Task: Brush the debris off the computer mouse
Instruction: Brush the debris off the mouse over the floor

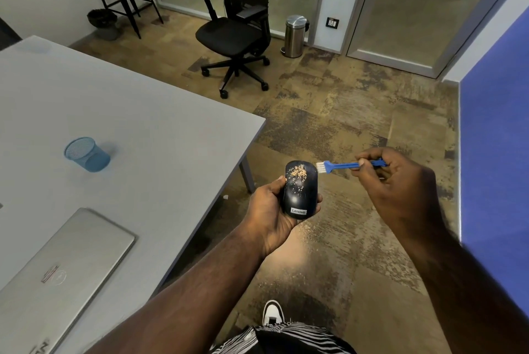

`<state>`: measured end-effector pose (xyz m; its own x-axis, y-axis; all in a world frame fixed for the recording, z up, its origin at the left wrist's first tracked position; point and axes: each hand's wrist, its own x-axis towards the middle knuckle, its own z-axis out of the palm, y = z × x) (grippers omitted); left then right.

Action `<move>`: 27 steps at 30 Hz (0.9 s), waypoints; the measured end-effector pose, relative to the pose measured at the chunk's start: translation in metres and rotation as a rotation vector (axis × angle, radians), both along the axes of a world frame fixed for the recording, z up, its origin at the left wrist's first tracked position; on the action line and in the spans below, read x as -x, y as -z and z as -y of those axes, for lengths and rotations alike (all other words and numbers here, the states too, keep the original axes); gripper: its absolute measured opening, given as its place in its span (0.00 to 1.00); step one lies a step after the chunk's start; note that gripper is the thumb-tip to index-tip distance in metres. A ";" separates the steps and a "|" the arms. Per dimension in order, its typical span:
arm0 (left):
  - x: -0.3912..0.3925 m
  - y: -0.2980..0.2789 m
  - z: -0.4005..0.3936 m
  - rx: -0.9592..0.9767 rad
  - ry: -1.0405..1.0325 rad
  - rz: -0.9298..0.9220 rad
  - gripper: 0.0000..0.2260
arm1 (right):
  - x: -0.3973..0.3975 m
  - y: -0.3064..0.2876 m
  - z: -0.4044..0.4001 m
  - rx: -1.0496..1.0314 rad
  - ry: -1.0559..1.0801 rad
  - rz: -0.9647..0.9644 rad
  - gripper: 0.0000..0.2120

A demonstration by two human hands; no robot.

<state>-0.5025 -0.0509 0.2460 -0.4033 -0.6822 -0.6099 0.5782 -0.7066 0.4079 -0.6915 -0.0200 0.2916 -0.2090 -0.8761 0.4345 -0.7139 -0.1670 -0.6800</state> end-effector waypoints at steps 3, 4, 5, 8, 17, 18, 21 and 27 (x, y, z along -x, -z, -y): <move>0.000 -0.001 0.000 0.001 -0.004 -0.009 0.19 | -0.002 -0.002 -0.003 -0.003 -0.059 0.032 0.06; -0.001 -0.001 0.000 0.001 -0.004 -0.011 0.19 | -0.003 -0.001 -0.003 -0.015 -0.066 0.017 0.06; -0.001 -0.002 0.000 0.001 -0.002 -0.012 0.19 | -0.003 0.000 -0.003 -0.028 -0.058 -0.002 0.06; 0.000 -0.003 -0.001 -0.006 0.004 -0.007 0.18 | -0.001 0.002 0.002 -0.049 0.016 -0.042 0.07; -0.001 -0.005 -0.003 -0.007 0.018 -0.018 0.19 | 0.000 0.002 0.005 -0.093 0.010 -0.029 0.07; -0.001 -0.005 -0.004 -0.007 0.021 -0.019 0.19 | 0.001 0.002 0.006 -0.093 0.025 -0.025 0.07; -0.001 -0.004 -0.004 0.007 0.026 -0.019 0.18 | 0.001 0.001 0.007 -0.044 0.001 0.028 0.07; 0.001 -0.003 -0.004 0.007 0.032 -0.015 0.17 | 0.002 0.003 0.009 -0.106 0.019 -0.018 0.07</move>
<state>-0.5034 -0.0464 0.2495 -0.4342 -0.6727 -0.5991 0.5610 -0.7223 0.4044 -0.6935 -0.0288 0.2886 -0.2189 -0.9134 0.3432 -0.7283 -0.0812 -0.6805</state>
